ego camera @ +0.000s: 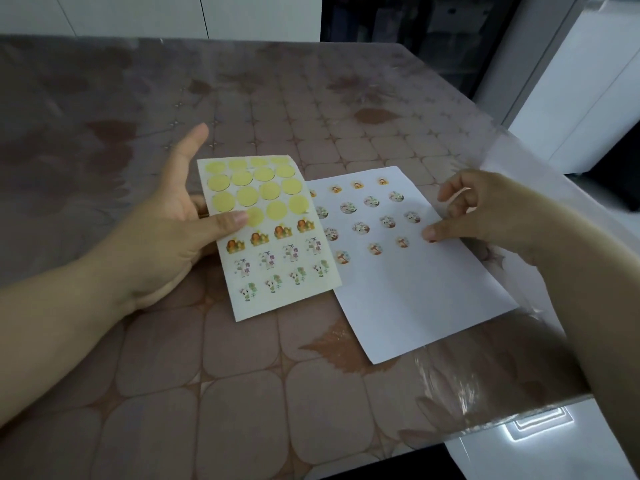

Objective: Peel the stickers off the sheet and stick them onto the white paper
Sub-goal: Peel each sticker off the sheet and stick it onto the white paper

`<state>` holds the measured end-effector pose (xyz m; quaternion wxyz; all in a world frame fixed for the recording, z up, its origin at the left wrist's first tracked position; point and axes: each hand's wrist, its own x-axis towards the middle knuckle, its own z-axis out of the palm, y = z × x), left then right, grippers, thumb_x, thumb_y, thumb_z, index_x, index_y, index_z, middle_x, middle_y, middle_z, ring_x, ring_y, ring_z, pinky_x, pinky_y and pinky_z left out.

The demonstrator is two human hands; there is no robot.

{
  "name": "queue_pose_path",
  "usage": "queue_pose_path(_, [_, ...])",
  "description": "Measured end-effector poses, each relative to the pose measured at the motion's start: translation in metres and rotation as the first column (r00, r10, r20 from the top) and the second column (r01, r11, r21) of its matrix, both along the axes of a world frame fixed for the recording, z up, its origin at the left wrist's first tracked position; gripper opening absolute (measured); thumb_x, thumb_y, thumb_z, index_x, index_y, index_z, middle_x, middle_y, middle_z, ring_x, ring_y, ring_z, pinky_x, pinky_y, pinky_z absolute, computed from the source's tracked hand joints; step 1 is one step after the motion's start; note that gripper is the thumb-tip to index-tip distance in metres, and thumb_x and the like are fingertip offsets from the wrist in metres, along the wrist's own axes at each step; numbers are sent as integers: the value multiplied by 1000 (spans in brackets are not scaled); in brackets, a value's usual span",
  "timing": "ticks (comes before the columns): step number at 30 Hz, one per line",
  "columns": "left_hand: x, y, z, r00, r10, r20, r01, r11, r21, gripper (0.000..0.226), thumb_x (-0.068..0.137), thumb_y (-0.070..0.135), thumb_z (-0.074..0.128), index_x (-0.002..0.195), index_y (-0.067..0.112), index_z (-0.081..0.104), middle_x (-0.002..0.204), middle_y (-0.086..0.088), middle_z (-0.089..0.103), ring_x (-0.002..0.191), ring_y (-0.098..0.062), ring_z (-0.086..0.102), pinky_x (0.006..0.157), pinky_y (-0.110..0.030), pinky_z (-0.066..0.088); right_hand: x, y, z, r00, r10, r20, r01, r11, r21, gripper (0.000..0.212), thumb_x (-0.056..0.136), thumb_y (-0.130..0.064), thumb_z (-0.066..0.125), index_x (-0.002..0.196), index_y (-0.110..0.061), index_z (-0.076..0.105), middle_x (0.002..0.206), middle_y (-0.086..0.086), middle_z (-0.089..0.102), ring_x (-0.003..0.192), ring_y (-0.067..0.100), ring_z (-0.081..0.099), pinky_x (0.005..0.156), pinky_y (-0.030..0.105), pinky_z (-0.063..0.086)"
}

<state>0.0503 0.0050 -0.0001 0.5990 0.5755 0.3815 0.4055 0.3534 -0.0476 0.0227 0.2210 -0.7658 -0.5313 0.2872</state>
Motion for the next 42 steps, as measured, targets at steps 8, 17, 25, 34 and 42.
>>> queue_pose_path(8, [-3, 5, -1, 1000, 11, -19, -12, 999, -39, 75, 94, -3, 43, 136, 57, 25, 121, 2, 64, 99, -18, 69, 82, -35, 57, -83, 1, 40, 909, 404, 106, -417, 889, 186, 13, 76, -41, 67, 75, -30, 60, 68, -23, 60, 55, -6, 53, 47, 11, 40])
queue_pose_path(17, [-4, 2, -2, 999, 32, -35, -32, 999, 1, 68, 95, 11, 50, 145, 45, 18, 105, -13, 72, 92, -18, 71, 77, -28, 54, -154, 28, -18, 853, 381, 356, -516, 717, 469, 37, 71, -43, 75, 100, -26, 60, 107, -7, 49, 101, 19, 39, 92, 33, 35])
queue_pose_path(25, [-6, 0, -1, 982, 12, -188, 11, 993, 121, 69, 101, 12, 40, 143, 55, 5, 115, 3, 69, 103, -12, 67, 100, -40, 45, -143, 36, -28, 916, 227, 331, -396, 650, 649, 30, 71, -38, 74, 95, -25, 64, 98, -13, 46, 93, 12, 34, 84, 29, 31])
queue_pose_path(34, [-5, -3, 0, 986, 112, -127, -90, 981, 169, 68, 98, 15, 45, 149, 42, 9, 94, 11, 74, 96, -9, 69, 89, -29, 51, -160, 31, -32, 913, 236, 332, -407, 562, 720, 23, 72, -36, 70, 92, -25, 73, 89, -8, 63, 87, 17, 48, 82, 29, 30])
queue_pose_path(42, [-3, -3, -1, 993, 112, -39, -111, 994, 7, 61, 98, 7, 43, 146, 38, 23, 107, 1, 70, 84, -9, 70, 69, -22, 55, -159, 33, -31, 918, 237, 317, -396, 545, 739, 17, 69, -32, 71, 85, -26, 76, 86, -10, 66, 86, 18, 50, 82, 30, 29])
